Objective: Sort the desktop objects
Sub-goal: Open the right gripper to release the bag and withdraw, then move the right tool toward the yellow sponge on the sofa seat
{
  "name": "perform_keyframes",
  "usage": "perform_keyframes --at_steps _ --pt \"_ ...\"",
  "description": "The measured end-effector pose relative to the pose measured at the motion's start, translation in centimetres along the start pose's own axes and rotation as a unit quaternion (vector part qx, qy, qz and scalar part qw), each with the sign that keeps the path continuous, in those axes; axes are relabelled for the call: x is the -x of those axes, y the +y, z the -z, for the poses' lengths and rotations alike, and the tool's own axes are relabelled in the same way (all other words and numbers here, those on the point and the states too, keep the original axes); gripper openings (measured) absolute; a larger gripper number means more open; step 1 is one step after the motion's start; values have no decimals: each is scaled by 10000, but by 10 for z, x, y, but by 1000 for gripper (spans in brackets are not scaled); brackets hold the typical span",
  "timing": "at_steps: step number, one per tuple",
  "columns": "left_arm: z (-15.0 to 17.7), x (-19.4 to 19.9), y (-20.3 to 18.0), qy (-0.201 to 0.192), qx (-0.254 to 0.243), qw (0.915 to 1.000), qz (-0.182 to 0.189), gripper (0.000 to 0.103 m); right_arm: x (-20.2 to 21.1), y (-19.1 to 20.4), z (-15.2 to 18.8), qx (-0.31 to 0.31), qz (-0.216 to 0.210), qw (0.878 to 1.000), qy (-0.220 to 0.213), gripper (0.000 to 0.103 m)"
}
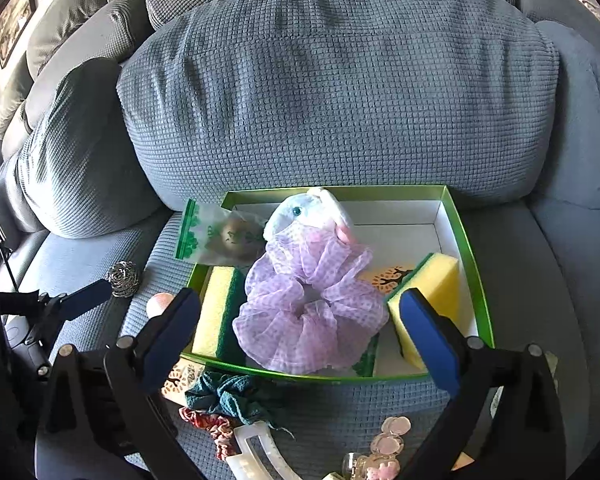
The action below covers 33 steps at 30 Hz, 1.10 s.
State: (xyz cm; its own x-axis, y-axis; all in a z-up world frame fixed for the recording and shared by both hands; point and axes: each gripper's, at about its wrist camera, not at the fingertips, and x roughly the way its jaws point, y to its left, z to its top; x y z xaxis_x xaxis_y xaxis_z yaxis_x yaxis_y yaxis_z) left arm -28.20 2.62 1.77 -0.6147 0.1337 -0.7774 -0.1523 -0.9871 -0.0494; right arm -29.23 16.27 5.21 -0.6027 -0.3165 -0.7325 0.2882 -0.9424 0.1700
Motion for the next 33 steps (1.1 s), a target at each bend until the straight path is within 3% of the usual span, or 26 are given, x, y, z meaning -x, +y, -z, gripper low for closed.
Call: perform_keyframes --at_steps 17,33 --pt "5 16 -18 -63 -101 9999 91 98 18 -3 11 23 41 10000 -32 101" --pt "41 41 -58 -47 -525 9980 350 98 48 -20 48 -42 1 9999 96 101"
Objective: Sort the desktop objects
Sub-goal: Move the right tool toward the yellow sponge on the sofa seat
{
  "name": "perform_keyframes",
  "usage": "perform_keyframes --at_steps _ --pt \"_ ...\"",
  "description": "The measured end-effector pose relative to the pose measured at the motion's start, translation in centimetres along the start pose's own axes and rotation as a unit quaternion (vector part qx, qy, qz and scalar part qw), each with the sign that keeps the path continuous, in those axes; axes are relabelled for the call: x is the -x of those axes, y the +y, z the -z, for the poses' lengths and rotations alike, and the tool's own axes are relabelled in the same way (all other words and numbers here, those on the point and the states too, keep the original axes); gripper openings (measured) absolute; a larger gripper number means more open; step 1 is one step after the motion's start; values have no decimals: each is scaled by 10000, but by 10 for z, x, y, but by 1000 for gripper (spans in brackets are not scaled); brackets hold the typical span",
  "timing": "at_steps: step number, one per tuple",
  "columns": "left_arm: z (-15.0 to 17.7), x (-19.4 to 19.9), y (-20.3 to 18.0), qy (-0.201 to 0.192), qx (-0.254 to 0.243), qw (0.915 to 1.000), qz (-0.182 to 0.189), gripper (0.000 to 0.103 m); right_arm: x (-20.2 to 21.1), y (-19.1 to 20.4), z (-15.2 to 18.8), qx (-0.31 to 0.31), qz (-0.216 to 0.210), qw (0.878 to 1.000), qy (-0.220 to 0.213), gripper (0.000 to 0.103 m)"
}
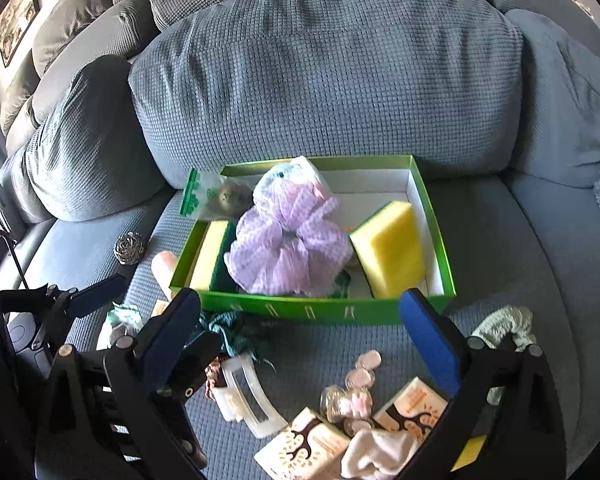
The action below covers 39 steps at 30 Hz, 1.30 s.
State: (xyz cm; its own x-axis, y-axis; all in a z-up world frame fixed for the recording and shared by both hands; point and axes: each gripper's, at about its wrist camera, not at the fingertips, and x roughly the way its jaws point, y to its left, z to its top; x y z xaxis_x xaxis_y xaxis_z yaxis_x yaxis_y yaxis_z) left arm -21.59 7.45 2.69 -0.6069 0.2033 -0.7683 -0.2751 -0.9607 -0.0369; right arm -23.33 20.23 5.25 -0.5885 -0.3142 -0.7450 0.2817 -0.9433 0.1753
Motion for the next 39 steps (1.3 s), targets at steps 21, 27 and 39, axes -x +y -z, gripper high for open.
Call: perform_keyframes --at_steps 21,27,39 --pt "39 14 -28 110 -90 9997 189 98 22 -13 50 -46 85 9998 177 101" --pt "51 18 -42 172 -216 9992 302 98 31 -23 63 -105 157 9996 229 100" --pt "77 23 -65 307 -502 9968 544 98 43 -36 91 -258 151 9989 364 100"
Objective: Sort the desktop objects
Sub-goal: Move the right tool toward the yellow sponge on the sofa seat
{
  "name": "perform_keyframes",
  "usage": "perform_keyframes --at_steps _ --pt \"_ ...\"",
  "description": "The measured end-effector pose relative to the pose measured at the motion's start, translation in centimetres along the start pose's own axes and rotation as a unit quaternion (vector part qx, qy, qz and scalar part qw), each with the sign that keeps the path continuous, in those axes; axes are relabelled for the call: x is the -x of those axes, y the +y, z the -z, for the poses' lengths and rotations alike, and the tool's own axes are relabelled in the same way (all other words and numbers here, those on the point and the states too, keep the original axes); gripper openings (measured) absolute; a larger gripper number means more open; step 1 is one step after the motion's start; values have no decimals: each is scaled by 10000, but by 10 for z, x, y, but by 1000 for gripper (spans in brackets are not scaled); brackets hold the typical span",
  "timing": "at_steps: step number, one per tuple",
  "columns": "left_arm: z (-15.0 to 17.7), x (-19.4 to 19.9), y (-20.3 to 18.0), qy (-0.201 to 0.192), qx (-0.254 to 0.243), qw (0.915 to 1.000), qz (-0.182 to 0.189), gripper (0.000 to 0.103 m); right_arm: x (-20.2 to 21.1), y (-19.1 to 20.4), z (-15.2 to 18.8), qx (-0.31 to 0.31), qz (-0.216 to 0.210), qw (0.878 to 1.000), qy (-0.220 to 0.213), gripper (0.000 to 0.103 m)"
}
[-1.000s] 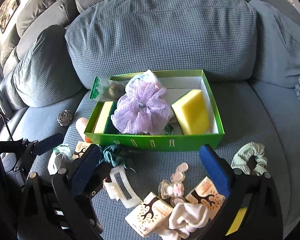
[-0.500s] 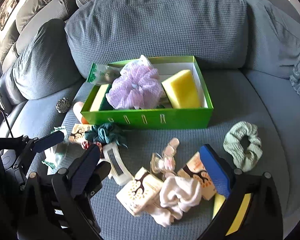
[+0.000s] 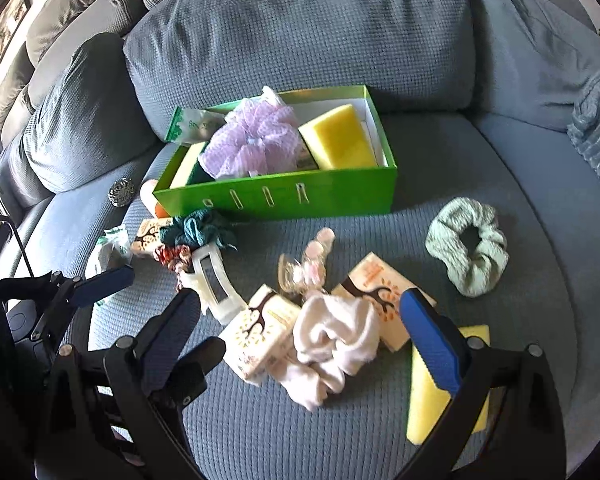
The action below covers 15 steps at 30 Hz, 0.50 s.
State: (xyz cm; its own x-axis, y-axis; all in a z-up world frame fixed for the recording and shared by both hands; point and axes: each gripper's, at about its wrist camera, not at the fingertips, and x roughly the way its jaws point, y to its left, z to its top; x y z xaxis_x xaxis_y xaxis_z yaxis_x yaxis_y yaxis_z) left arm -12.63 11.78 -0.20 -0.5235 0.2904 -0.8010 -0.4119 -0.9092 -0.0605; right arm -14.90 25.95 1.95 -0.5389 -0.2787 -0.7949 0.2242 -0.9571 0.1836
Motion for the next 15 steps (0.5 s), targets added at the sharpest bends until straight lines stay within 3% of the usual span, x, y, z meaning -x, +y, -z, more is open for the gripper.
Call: perform_keyframes --at_steps 15 --pt "16 2 -43 -13 -545 9978 390 98 14 -22 27 -194 111 9997 56 100"
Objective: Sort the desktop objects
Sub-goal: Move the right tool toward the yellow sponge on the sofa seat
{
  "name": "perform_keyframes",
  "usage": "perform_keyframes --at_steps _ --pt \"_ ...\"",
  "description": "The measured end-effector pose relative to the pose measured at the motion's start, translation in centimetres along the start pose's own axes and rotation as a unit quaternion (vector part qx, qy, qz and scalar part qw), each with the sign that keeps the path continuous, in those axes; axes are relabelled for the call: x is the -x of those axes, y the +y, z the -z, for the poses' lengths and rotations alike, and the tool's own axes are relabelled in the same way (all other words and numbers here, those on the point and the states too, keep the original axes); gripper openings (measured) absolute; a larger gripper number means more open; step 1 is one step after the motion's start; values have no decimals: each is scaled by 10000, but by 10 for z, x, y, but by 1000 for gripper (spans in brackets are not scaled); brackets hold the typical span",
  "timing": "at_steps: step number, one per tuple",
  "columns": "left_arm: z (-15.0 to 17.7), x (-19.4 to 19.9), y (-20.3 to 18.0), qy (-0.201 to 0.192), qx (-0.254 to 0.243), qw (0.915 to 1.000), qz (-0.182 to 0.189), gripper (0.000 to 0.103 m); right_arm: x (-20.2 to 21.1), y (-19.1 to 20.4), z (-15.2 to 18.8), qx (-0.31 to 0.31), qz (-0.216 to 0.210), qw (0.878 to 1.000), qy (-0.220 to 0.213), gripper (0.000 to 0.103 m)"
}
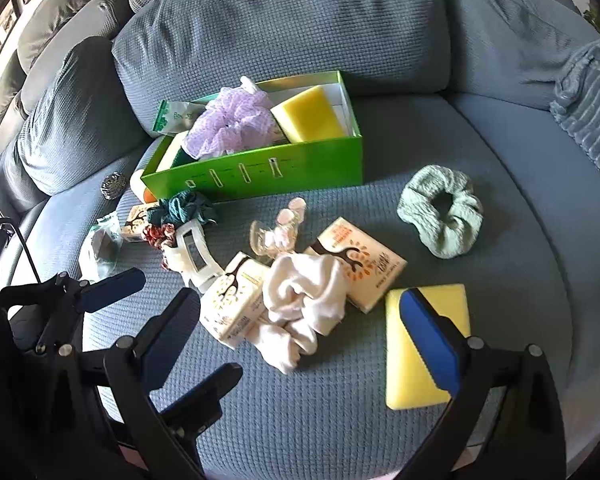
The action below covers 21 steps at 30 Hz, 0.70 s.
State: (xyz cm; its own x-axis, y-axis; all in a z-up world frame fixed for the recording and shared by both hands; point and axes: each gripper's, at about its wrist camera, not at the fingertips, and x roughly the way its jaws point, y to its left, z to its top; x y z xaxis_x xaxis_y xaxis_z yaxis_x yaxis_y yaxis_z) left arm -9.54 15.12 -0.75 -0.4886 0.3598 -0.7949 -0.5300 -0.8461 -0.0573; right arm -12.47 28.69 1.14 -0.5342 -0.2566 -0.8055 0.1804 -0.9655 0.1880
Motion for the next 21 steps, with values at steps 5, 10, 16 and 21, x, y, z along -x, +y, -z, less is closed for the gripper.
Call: perform_keyframes --at_steps 5,10,16,21 --pt "-1 -4 -15 6 -97 9999 61 98 5 -16 7 -147 137 9998 -13 100" --pt "-2 -11 -32 49 -145 9997 204 98 9 -33 14 -303 288 9991 13 100" --pt "-3 -17 -50 99 -251 9990 359 98 14 -50 22 -453 405 9981 42 100" --pt "-1 -23 -65 198 -333 9979 515 98 15 -63 30 -558 488 9972 91 100"
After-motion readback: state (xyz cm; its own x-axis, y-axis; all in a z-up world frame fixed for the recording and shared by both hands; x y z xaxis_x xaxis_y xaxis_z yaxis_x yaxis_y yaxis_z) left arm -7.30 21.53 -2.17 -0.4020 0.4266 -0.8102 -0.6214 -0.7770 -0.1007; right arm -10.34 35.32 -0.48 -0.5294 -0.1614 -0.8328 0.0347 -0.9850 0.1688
